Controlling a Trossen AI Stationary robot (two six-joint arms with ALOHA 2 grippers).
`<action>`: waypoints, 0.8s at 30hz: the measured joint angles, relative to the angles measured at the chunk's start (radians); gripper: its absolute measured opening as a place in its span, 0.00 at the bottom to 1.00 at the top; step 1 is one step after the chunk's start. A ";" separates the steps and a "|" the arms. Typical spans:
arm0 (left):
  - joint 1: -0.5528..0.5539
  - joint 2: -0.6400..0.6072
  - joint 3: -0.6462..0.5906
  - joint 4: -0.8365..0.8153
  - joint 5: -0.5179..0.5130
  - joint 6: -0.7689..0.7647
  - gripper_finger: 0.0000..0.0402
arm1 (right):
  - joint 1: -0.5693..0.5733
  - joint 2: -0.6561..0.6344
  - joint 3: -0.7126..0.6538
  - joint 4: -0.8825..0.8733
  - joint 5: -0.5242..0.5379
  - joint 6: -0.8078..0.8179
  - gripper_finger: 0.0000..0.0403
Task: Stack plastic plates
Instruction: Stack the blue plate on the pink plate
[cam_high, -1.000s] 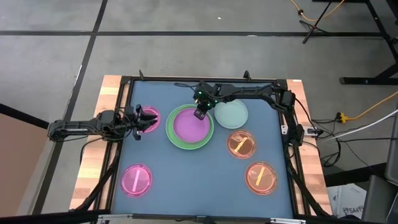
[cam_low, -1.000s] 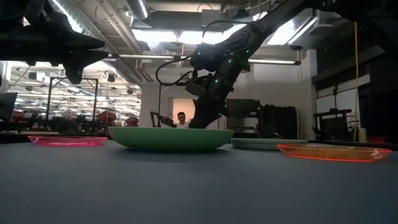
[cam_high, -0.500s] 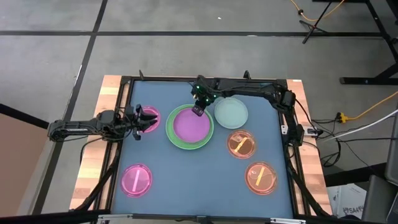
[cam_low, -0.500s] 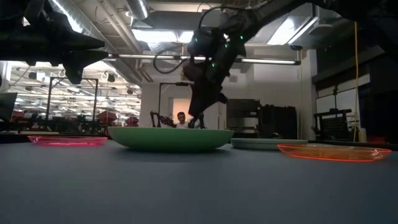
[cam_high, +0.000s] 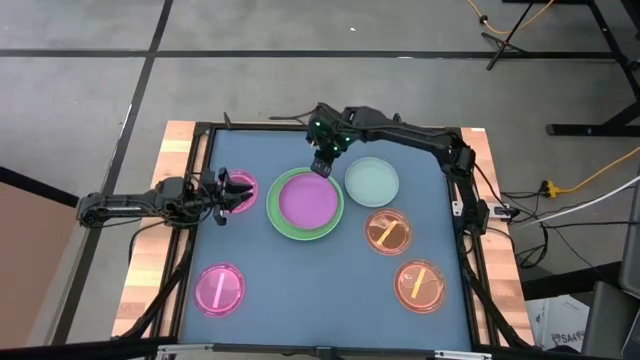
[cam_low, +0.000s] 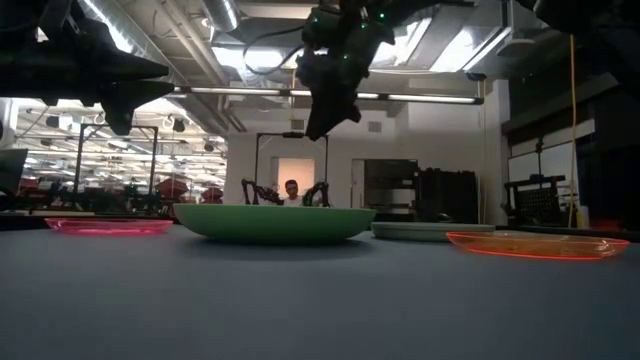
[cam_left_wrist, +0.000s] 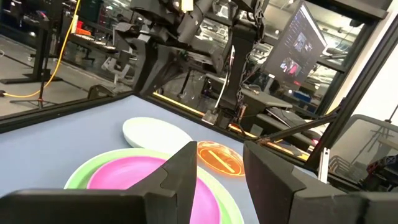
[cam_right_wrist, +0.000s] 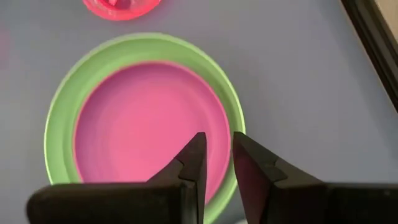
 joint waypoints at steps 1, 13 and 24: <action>0.000 0.000 0.000 0.000 0.000 0.000 0.31 | 0.000 -0.003 0.005 -0.022 0.000 -0.012 0.17; 0.000 0.000 0.000 0.000 0.000 0.000 0.31 | -0.041 -0.104 -0.001 -0.211 0.103 -0.138 0.17; 0.000 0.000 0.000 -0.001 0.000 0.000 0.31 | -0.125 -0.319 -0.245 -0.182 0.096 -0.188 0.17</action>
